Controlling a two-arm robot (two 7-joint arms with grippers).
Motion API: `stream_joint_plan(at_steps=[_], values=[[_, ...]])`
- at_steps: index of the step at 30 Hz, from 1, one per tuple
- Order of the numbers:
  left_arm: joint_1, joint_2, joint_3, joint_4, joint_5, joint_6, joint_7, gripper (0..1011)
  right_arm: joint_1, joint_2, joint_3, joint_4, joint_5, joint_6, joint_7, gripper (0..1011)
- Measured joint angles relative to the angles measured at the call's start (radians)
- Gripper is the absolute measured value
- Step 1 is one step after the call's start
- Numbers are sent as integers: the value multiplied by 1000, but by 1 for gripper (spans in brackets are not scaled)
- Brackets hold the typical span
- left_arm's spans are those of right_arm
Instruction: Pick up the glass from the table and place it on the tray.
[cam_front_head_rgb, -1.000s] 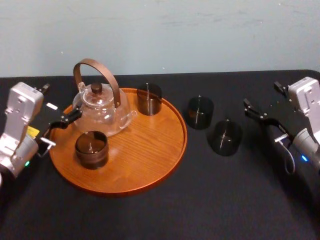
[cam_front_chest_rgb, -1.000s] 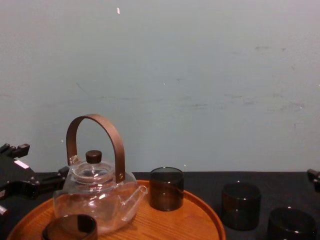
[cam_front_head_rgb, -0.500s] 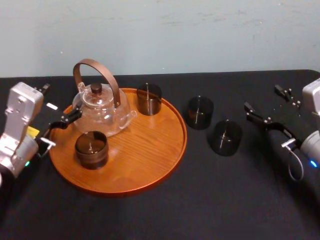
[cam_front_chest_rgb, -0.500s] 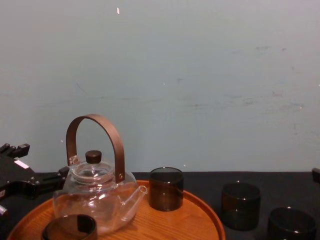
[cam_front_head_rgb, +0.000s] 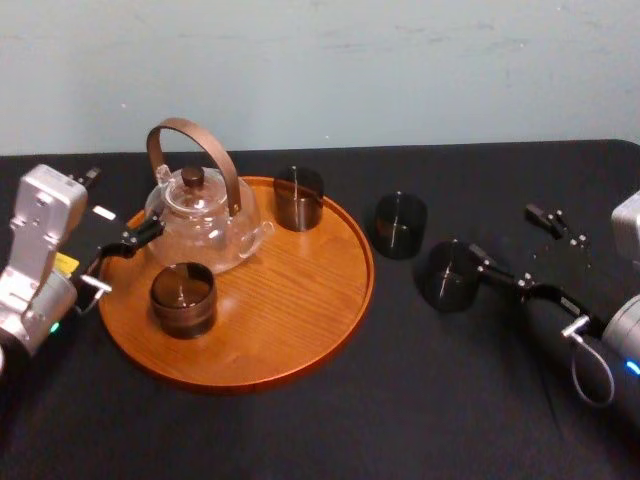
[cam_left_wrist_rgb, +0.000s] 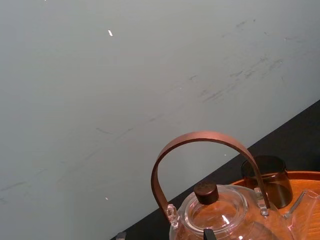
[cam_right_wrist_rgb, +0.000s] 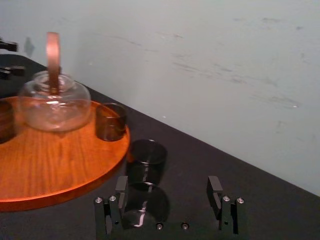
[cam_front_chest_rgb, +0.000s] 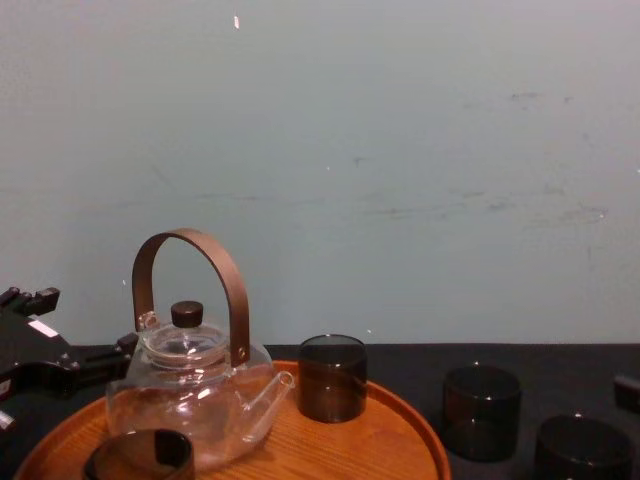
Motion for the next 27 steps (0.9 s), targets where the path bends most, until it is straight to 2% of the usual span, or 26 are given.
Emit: stream_joint_plan(at_steps=[5, 13, 27], values=[[0, 0, 0, 0, 0, 0, 0, 1001, -38, 6, 9, -33, 8, 0, 27, 1002], [0, 0, 0, 0, 0, 0, 0, 1001, -57, -3, 22, -44, 12, 16, 49, 1002], [0, 0, 0, 0, 0, 0, 0, 1001, -47, -38, 38, 3, 36, 72, 107, 1002]])
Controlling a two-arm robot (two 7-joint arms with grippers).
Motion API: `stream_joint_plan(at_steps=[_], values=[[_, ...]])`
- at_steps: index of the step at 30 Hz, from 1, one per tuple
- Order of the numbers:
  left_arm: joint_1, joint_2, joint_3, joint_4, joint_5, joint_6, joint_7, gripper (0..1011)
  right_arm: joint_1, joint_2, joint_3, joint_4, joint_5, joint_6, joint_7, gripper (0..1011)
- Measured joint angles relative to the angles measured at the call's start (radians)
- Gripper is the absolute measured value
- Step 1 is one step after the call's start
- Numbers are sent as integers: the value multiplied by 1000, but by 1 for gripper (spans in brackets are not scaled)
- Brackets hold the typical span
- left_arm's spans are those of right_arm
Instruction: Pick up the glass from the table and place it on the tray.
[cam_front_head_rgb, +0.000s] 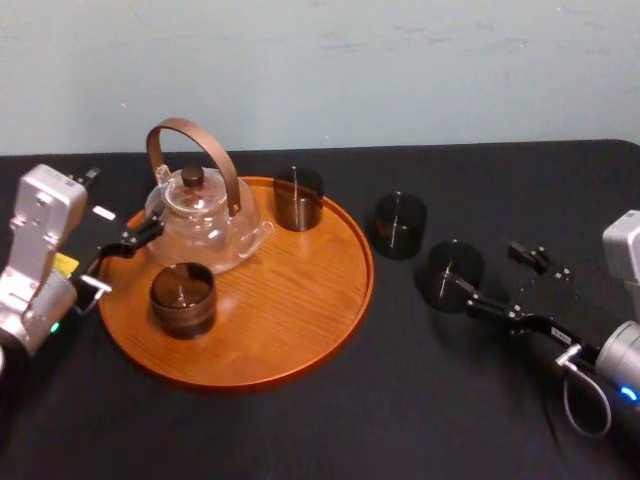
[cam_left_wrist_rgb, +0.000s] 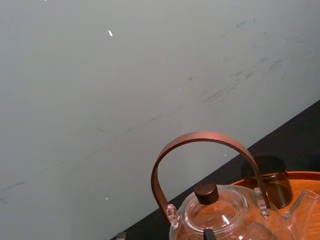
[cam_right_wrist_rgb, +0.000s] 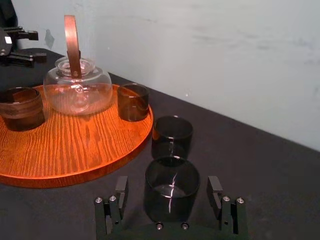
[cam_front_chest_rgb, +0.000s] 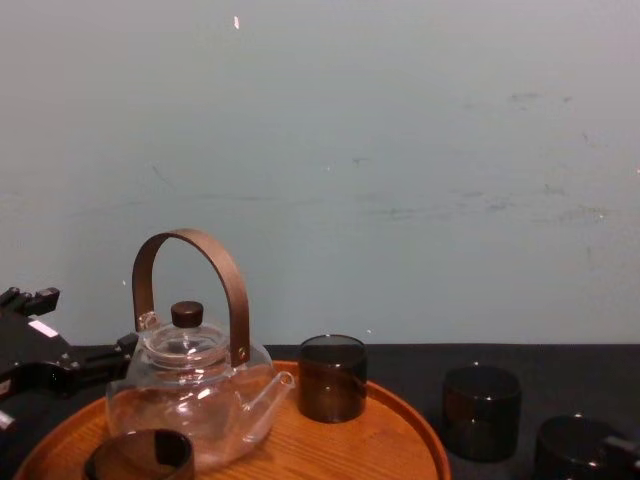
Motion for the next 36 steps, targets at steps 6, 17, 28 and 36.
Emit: stream_joint_plan(at_steps=[6, 17, 28, 36], values=[[0, 0, 0, 0, 0, 0, 0, 1001, 29, -25, 2, 44, 15, 39, 38, 1002], [0, 0, 0, 0, 0, 0, 0, 1001, 58, -55, 10, 92, -13, 69, 49, 1002], [0, 0, 0, 0, 0, 0, 0, 1001, 105, -94, 8, 164, -44, 87, 74, 1002], [0, 0, 0, 0, 0, 0, 0, 1001, 148, -122, 1, 207, -66, 97, 98, 1002]])
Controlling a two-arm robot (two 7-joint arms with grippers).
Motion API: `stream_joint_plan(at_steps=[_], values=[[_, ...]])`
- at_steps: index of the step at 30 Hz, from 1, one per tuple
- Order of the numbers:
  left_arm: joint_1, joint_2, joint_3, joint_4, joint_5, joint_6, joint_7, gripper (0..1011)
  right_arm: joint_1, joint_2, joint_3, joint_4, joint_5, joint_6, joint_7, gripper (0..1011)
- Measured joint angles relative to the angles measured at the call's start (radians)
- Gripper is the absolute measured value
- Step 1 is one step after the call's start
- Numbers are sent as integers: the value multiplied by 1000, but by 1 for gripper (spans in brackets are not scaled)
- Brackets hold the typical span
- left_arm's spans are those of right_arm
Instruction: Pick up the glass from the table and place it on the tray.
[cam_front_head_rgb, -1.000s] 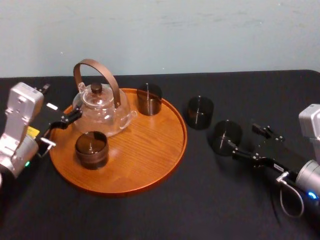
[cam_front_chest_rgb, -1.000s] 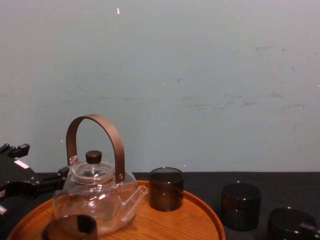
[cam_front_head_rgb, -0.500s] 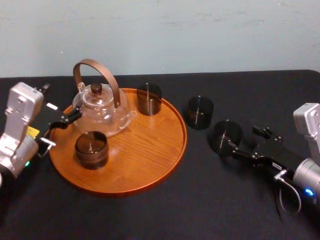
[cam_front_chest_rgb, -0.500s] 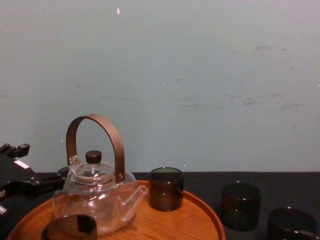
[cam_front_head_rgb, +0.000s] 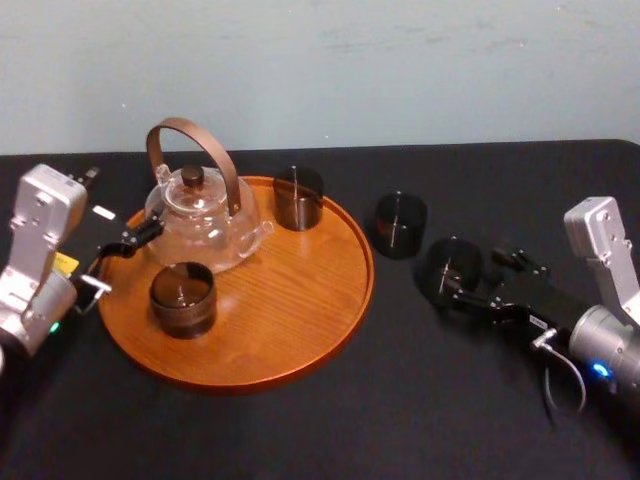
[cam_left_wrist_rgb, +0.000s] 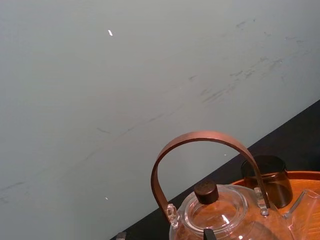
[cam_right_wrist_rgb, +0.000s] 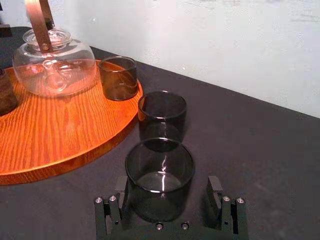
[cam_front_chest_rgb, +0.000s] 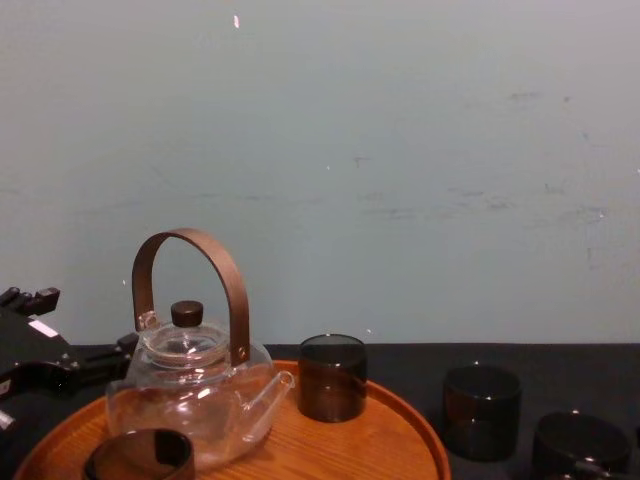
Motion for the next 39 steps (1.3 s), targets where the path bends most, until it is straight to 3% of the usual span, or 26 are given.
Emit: stream_joint_plan(at_steps=[26, 39], values=[[0, 0, 0, 0, 0, 0, 0, 1001, 114, -63, -44, 136, -22, 2, 61, 1002], [0, 0, 0, 0, 0, 0, 0, 1001, 111, -61, -43, 131, -22, 1, 61, 1002]])
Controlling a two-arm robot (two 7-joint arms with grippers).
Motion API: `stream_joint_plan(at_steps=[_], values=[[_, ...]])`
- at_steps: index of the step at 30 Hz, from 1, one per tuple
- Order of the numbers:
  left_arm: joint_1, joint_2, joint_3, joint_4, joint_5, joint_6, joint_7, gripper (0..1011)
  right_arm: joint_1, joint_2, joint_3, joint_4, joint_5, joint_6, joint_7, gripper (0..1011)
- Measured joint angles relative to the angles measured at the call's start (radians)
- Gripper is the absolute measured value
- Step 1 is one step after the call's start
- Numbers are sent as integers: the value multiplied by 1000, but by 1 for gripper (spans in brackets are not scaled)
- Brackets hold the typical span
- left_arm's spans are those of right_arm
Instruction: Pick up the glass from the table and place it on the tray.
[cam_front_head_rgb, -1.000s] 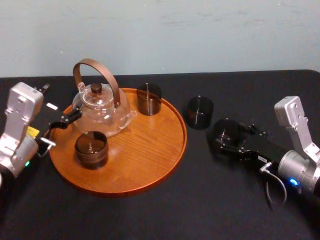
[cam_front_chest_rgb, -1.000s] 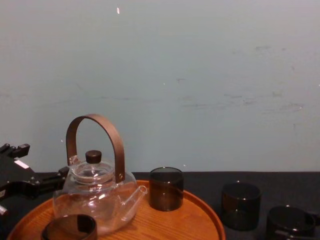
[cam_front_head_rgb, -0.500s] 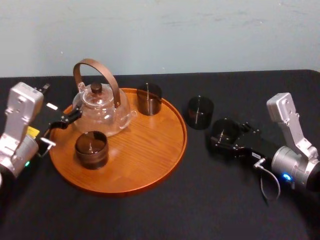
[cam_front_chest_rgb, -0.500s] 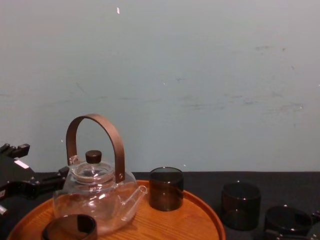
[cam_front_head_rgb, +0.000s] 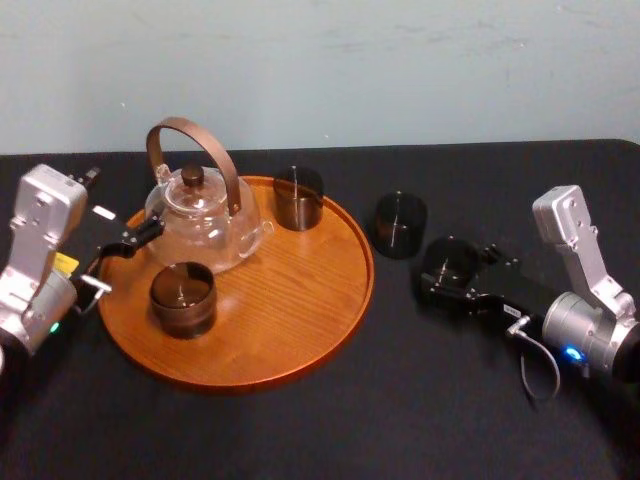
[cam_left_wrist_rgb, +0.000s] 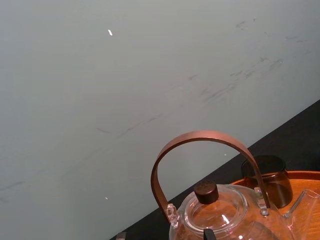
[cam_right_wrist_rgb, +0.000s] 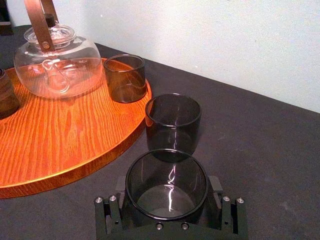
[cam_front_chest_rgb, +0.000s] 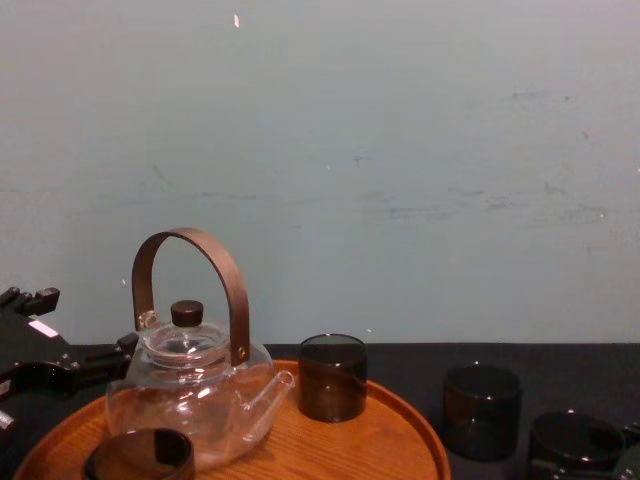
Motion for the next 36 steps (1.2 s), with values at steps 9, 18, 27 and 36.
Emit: stream_joint_plan(at_steps=[9, 18, 27, 36], values=[[0, 0, 0, 0, 0, 0, 0, 1001, -2, 1, 1, -2, 0, 0, 0, 904], [0, 0, 0, 0, 0, 0, 0, 1001, -2, 2, 2, -3, 1, 0, -1, 904], [0, 0, 0, 0, 0, 0, 0, 1001, -5, 1, 15, -1, 31, -2, 13, 904], [0, 0, 0, 0, 0, 0, 0, 1002, -27, 22, 25, -53, 48, -7, 15, 904]])
